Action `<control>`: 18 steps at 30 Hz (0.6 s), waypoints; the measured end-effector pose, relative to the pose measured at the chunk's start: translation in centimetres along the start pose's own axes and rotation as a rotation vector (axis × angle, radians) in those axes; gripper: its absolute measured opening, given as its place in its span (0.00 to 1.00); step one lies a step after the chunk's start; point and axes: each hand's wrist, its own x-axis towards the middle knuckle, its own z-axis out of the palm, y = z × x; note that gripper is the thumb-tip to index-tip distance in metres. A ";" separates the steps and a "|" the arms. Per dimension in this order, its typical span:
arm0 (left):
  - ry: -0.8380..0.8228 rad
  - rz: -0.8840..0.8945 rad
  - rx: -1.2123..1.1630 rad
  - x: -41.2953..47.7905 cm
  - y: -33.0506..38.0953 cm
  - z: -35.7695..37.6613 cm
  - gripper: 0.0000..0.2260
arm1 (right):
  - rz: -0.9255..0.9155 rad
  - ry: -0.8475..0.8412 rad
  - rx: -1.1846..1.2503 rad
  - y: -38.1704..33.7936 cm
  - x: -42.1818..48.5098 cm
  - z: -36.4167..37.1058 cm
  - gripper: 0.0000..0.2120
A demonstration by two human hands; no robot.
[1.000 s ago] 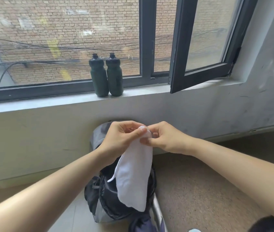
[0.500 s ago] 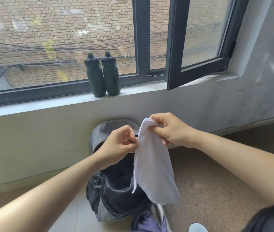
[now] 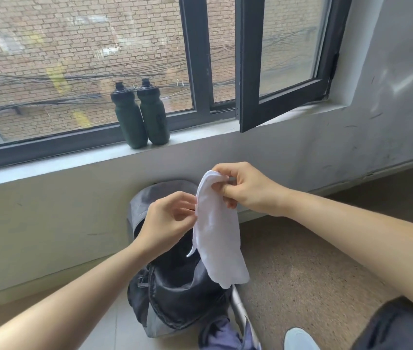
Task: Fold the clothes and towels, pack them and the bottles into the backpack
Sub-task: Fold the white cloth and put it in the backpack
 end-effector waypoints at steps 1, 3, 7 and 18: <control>-0.007 0.001 -0.001 0.0 0.1 -0.1 0.14 | -0.009 0.003 0.001 0.0 0.1 0.0 0.08; -0.074 0.021 0.042 0.1 0.2 -0.1 0.14 | -0.022 0.012 0.006 0.2 0.2 0.0 0.07; -0.268 -0.012 0.127 0.3 -0.7 0.1 0.06 | -0.048 0.073 0.025 0.1 0.3 0.0 0.07; -0.442 -0.087 0.465 -0.1 -4.6 0.9 0.13 | -0.003 0.543 0.210 0.7 1.2 -1.1 0.04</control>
